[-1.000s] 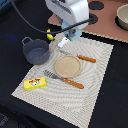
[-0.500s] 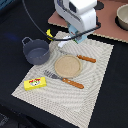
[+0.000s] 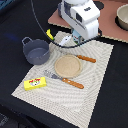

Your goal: Interact with the objects in diverse but meaningful ways.

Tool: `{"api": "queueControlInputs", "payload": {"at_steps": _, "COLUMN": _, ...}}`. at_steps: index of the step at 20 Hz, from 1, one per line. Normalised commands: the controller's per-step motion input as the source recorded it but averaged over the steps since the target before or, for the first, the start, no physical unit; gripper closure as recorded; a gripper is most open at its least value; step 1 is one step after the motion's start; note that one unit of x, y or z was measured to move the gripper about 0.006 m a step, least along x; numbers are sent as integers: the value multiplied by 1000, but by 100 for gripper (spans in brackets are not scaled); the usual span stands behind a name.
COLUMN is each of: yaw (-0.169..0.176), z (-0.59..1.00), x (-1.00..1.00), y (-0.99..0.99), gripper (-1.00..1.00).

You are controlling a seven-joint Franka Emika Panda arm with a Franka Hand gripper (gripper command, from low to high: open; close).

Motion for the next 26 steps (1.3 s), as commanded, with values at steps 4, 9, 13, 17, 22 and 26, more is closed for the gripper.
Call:
{"api": "queueControlInputs", "payload": {"at_steps": 4, "yaw": 0, "z": -225, "x": 306, "y": 334, "gripper": -100}}
{"api": "queueControlInputs", "payload": {"at_steps": 9, "yaw": 0, "z": -165, "x": 356, "y": 342, "gripper": -100}}
{"api": "queueControlInputs", "payload": {"at_steps": 13, "yaw": 0, "z": 630, "x": 448, "y": 390, "gripper": -100}}
{"api": "queueControlInputs", "payload": {"at_steps": 17, "yaw": 3, "z": 1000, "x": 188, "y": 263, "gripper": -100}}
{"api": "queueControlInputs", "payload": {"at_steps": 22, "yaw": 59, "z": 911, "x": 87, "y": 201, "gripper": -100}}
{"api": "queueControlInputs", "payload": {"at_steps": 26, "yaw": 68, "z": 526, "x": 36, "y": 184, "gripper": -100}}
